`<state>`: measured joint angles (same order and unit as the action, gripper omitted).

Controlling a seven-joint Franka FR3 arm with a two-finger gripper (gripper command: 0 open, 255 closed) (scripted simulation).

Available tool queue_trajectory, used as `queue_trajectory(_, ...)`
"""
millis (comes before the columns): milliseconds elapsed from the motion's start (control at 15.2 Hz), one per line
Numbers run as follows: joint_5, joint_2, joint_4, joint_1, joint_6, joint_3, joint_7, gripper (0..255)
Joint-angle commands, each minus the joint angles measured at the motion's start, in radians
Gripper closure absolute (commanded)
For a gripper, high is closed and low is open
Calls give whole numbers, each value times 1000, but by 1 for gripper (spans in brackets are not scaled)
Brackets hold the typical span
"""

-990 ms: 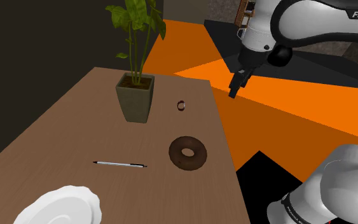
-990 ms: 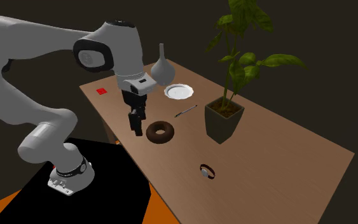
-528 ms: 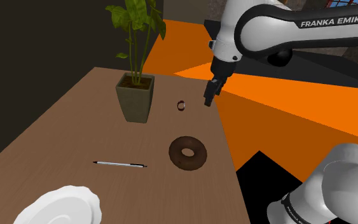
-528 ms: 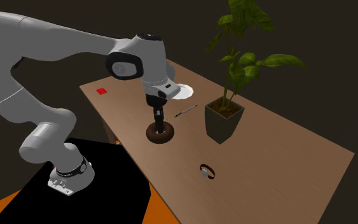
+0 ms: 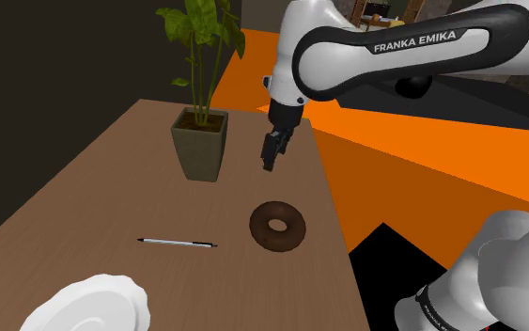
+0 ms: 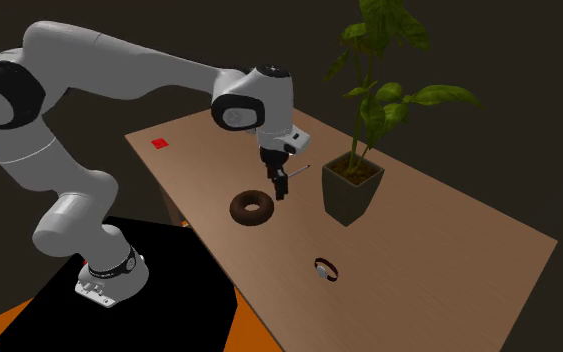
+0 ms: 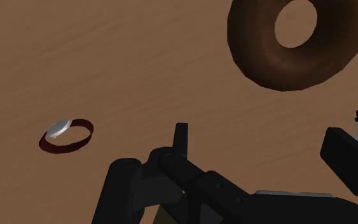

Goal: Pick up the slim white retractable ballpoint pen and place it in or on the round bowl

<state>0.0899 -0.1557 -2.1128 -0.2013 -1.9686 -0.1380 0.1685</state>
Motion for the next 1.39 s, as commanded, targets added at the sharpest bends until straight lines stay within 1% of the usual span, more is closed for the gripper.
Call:
queue_trajectory(0,15,58,30,-15,-25,-12,16,0)
queue_trajectory(660,58,353,264,-91,-71,-87,65,0)
queue_trajectory(990,62,502,411,-134,-68,-124,82,0)
queue_trajectory(1320,54,656,582,-187,-45,-158,97,0)
